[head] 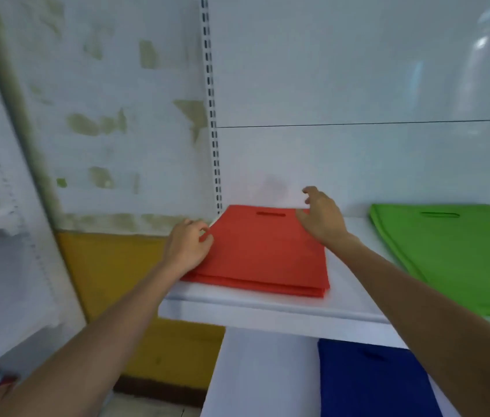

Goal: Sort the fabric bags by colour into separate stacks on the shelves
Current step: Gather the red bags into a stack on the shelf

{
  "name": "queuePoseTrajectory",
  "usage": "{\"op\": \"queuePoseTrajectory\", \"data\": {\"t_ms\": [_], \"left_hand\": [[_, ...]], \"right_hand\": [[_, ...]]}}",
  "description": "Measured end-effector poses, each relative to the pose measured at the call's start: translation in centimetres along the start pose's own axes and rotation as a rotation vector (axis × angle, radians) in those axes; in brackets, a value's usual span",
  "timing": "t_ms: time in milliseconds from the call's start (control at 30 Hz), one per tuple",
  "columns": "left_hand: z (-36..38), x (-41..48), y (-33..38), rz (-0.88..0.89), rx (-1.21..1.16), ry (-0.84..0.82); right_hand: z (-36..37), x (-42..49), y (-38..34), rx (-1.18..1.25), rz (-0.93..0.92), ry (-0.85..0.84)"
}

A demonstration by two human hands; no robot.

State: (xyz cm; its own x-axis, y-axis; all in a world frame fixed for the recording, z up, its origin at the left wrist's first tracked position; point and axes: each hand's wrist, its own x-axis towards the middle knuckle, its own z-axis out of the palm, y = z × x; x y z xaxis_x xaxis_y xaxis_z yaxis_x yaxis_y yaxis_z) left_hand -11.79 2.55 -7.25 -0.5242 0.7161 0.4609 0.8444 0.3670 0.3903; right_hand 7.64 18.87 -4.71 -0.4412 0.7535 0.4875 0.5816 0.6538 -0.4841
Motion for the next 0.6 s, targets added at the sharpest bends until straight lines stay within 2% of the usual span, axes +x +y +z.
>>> {"op": "queuePoseTrajectory", "data": {"t_ms": [133, 200, 300, 400, 533, 600], "left_hand": [[2.6, 2.2, -0.6, -0.022, 0.05, -0.125], [3.4, 2.9, -1.0, -0.025, 0.093, -0.154], [3.6, 3.2, -1.5, -0.018, 0.087, -0.139], [3.5, 2.8, -1.2, 0.007, 0.068, -0.037], [3.3, 2.9, -1.7, -0.139, -0.27, 0.005], [3.1, 2.9, -2.0, -0.202, -0.346, -0.001]], "right_hand": [[1.9, -2.0, 1.6, -0.174, 0.428, 0.001], [2.8, -2.1, 1.7, -0.234, 0.557, -0.041], [3.3, -1.6, 1.6, -0.243, 0.582, -0.056], [3.5, -1.6, 1.9, -0.16, 0.595, 0.021], [3.0, -1.7, 2.3, 0.053, 0.623, 0.105], [2.8, -1.7, 2.6, 0.153, 0.634, 0.118]]}}
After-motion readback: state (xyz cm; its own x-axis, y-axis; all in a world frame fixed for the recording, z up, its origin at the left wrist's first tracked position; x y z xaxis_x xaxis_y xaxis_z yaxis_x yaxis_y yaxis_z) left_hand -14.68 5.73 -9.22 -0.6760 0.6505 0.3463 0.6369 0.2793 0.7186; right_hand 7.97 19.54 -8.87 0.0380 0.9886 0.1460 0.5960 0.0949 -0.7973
